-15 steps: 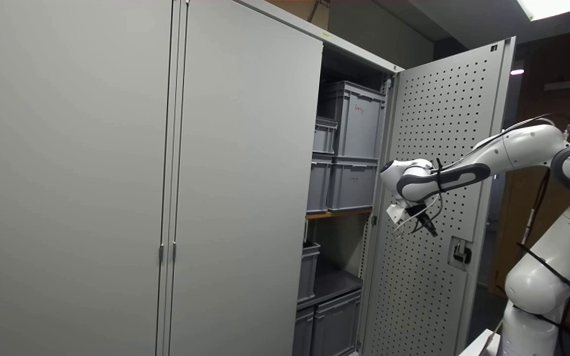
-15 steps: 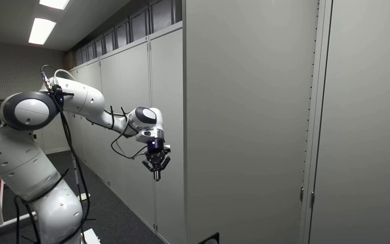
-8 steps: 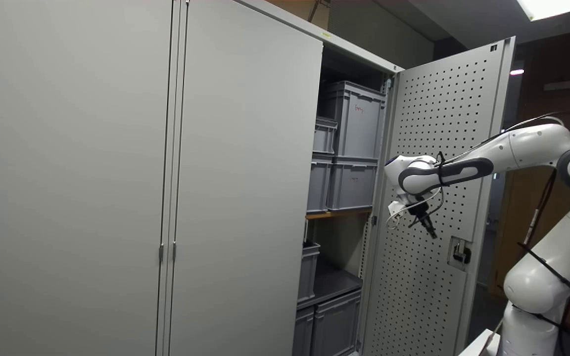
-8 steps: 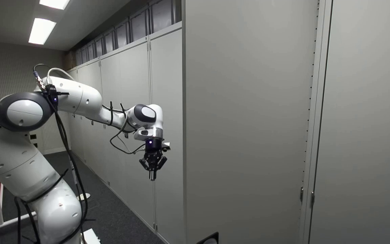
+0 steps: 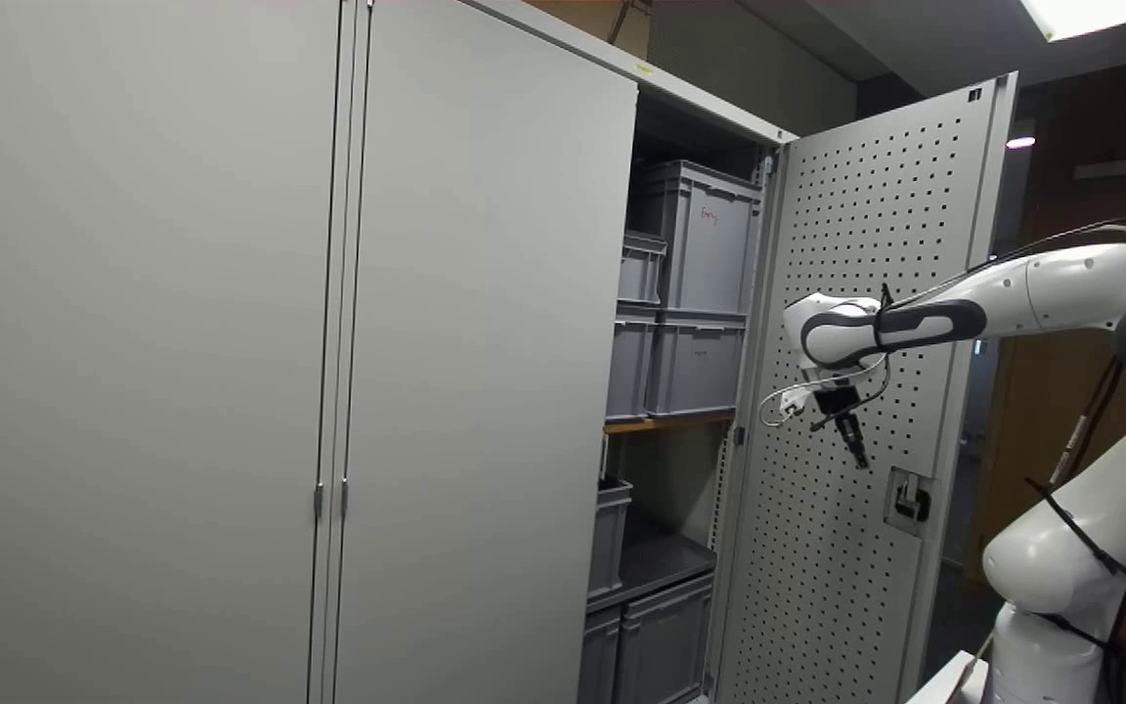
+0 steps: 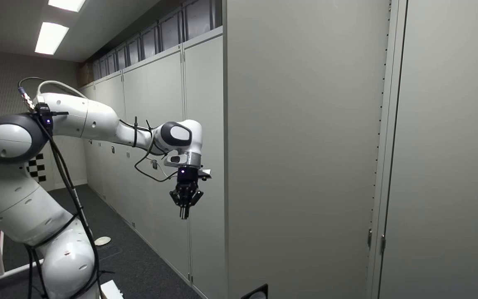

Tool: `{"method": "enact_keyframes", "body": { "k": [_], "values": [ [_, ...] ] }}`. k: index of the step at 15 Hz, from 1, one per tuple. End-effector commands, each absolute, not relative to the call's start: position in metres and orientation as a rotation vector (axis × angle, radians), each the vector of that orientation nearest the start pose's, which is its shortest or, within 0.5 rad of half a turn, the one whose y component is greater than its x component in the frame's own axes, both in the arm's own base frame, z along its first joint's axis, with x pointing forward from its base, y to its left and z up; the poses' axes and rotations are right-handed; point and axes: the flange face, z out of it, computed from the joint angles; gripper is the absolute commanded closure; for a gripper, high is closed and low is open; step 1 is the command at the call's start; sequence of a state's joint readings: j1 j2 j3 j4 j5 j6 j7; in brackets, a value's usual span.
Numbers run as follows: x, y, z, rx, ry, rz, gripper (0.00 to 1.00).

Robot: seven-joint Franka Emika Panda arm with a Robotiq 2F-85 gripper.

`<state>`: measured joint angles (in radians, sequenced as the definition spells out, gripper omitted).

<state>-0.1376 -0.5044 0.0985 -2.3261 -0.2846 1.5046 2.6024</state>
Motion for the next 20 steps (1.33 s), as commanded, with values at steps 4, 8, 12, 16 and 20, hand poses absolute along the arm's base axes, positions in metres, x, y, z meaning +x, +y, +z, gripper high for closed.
{"method": "enact_keyframes", "body": {
  "k": [4, 8, 12, 16, 20],
  "values": [
    [0.358, -0.046, 0.52, -0.66, 3.368, -0.31, 1.0],
    [0.36, -0.042, 0.52, -0.581, 3.337, -0.292, 1.0],
    [0.362, -0.035, 0.518, -0.544, 3.325, -0.304, 1.0],
    [0.363, -0.028, 0.518, -0.528, 3.33, -0.336, 1.0],
    [0.366, -0.026, 0.517, -0.574, 3.36, -0.334, 0.99]
  ]
}}
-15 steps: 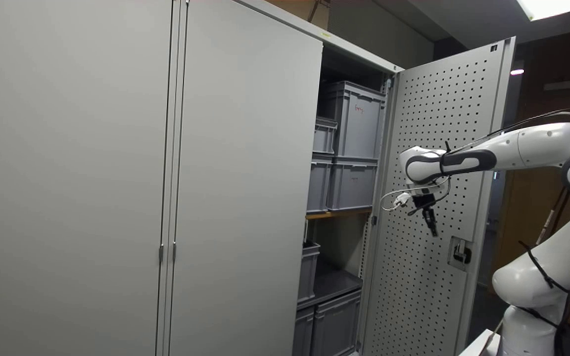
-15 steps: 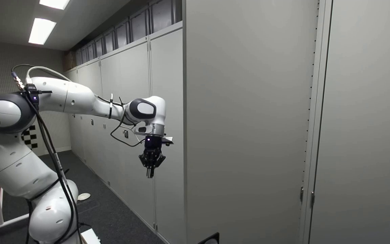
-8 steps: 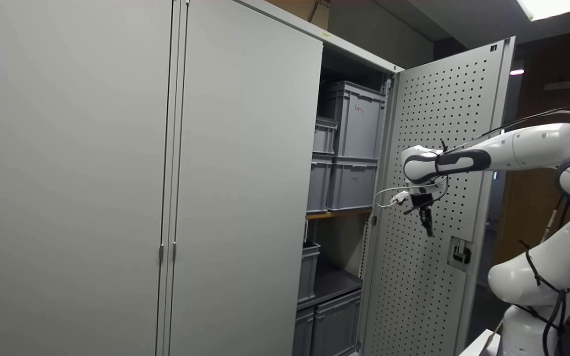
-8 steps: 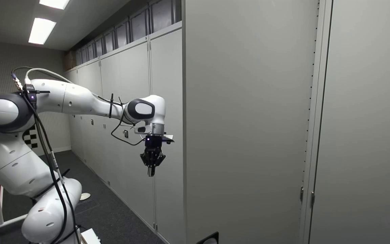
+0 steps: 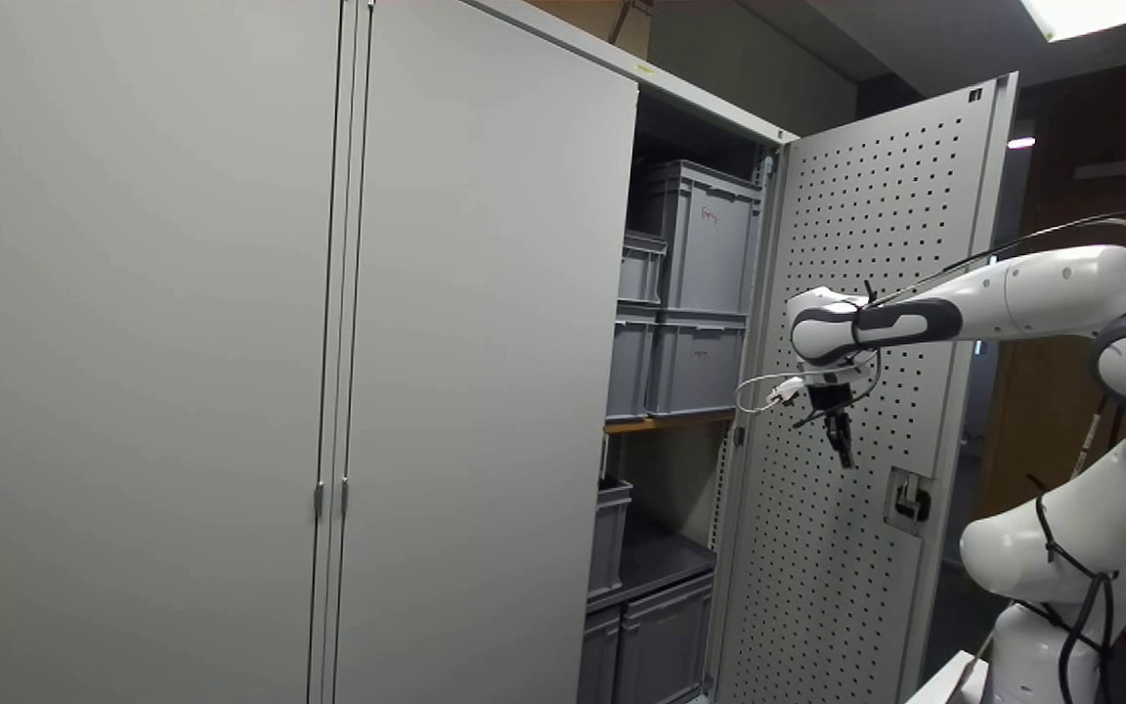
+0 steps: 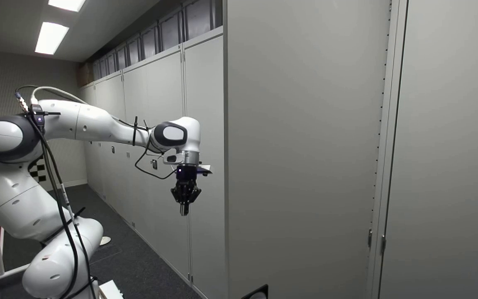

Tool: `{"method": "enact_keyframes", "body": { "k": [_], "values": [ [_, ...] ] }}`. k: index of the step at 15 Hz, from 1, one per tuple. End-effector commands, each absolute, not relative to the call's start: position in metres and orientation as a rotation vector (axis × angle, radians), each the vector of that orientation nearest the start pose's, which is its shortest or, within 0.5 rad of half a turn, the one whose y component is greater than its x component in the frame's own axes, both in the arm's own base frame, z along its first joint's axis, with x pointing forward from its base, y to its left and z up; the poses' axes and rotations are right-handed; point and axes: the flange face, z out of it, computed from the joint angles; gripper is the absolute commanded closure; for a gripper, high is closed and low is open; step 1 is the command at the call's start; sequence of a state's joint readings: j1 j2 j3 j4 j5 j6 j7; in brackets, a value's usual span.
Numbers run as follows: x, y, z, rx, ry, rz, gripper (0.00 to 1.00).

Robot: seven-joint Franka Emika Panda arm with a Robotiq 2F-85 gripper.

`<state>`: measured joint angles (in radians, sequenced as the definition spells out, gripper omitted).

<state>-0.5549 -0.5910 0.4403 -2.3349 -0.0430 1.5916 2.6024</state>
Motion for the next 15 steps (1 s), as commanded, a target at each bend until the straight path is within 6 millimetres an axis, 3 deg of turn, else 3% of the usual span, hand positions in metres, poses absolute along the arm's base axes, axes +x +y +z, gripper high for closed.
{"method": "enact_keyframes", "body": {
  "k": [1, 12, 13, 15],
  "values": [
    [0.3658, -0.0262, 0.5169, -0.574, 3.36, -0.335, 0.99],
    [0.3655, -0.0267, 0.5169, -0.571, 3.361, -0.335, 0.99],
    [0.3655, -0.0267, 0.5168, -0.571, 3.361, -0.335, 0.74],
    [0.3654, -0.0253, 0.5184, -0.545, 3.341, -0.297, 0.68]
  ]
}}
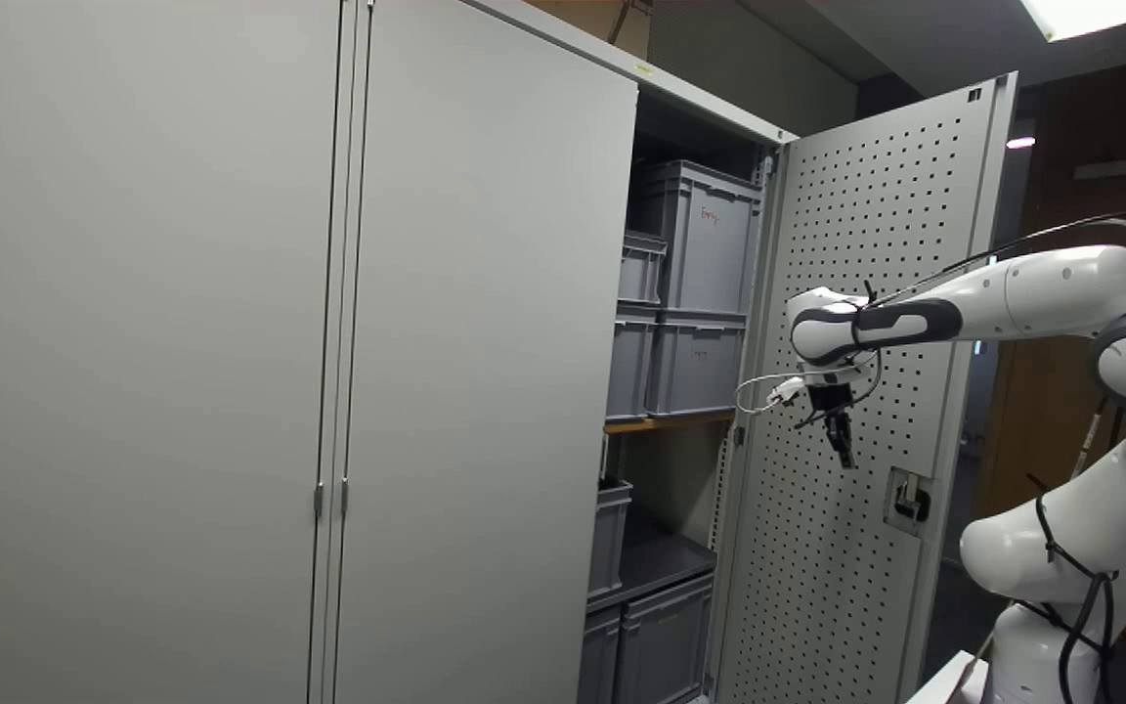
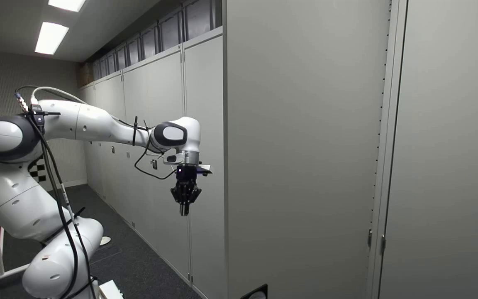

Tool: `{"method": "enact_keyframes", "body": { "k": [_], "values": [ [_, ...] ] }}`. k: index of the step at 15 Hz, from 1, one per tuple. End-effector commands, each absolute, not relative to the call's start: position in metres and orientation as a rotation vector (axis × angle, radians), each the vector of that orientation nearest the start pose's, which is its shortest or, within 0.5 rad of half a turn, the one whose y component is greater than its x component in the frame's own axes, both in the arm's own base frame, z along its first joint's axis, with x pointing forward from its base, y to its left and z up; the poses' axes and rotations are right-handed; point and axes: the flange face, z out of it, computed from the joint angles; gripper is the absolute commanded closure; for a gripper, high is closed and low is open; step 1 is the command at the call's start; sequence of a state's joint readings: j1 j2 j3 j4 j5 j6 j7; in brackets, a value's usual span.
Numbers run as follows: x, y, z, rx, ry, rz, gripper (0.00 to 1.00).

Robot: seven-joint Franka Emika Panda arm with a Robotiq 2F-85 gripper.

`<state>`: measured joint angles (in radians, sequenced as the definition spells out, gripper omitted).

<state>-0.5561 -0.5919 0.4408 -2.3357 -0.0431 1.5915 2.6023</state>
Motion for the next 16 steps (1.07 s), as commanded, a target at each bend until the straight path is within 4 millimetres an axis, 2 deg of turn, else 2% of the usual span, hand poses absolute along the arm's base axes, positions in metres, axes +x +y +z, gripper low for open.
{"method": "enact_keyframes", "body": {
  "k": [1, 9, 16],
  "values": [
    [0.365, -0.025, 0.52, -0.53, 3.331, -0.285, 0.59],
    [0.369, -0.016, 0.529, -0.444, 3.215, -0.076, 0.01],
    [0.379, -0.015, 0.537, -0.343, 3.085, 0.047, 0.0]
  ]
}}
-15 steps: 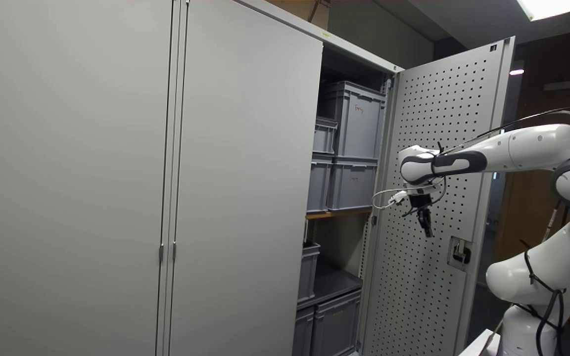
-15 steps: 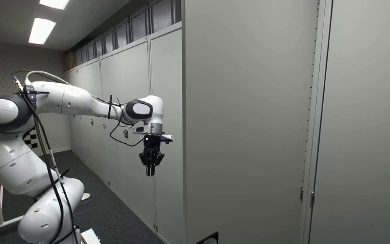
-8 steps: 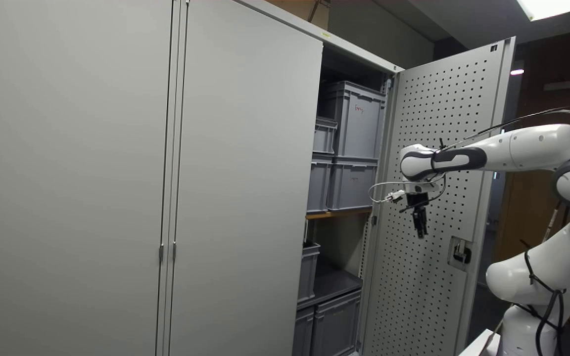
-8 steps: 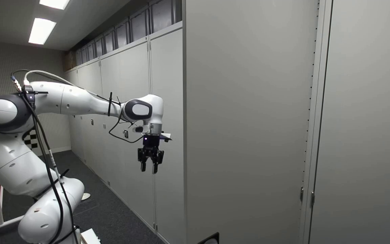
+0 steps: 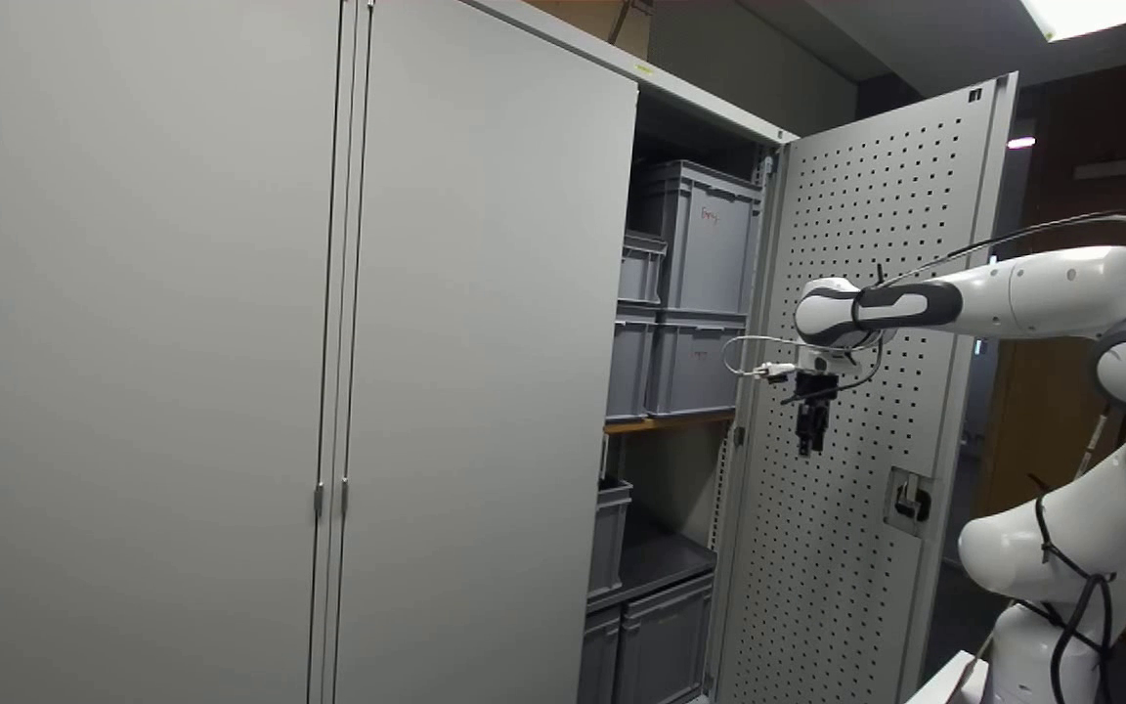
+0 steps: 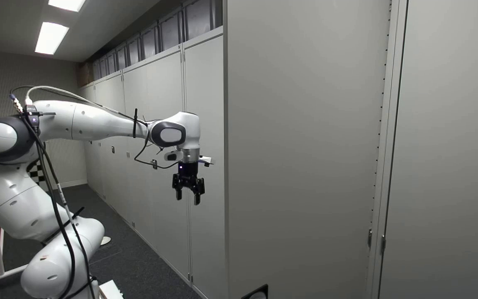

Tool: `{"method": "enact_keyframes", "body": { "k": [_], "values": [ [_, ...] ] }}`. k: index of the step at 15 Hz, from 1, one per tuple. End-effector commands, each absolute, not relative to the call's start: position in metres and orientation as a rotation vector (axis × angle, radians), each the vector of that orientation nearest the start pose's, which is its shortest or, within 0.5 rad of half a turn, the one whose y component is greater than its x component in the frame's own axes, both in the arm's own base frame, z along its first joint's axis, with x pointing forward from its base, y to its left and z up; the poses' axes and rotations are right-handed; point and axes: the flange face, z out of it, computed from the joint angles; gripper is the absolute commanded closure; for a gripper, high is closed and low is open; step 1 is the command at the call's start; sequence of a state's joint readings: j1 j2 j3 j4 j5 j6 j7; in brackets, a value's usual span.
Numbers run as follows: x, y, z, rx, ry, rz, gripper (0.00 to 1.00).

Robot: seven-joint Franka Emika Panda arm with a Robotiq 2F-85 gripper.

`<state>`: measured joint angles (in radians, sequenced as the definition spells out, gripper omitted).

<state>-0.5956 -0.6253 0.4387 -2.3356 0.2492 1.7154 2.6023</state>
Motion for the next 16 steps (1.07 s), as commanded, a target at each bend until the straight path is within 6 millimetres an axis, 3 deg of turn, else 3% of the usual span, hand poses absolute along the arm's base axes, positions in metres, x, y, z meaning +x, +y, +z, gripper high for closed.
{"method": "enact_keyframes", "body": {
  "k": [1, 7, 11, 16],
  "values": [
    [0.3805, -0.0151, 0.537, -0.326, 3.067, 0.063, 0.0],
    [0.3854, -0.0147, 0.5381, -0.247, 2.977, 0.105, 0.0],
    [0.3859, -0.015, 0.5355, -0.215, 2.953, 0.043, 0.0],
    [0.3891, -0.0096, 0.5329, -0.263, 2.99, 0.028, 0.0]
  ]
}}
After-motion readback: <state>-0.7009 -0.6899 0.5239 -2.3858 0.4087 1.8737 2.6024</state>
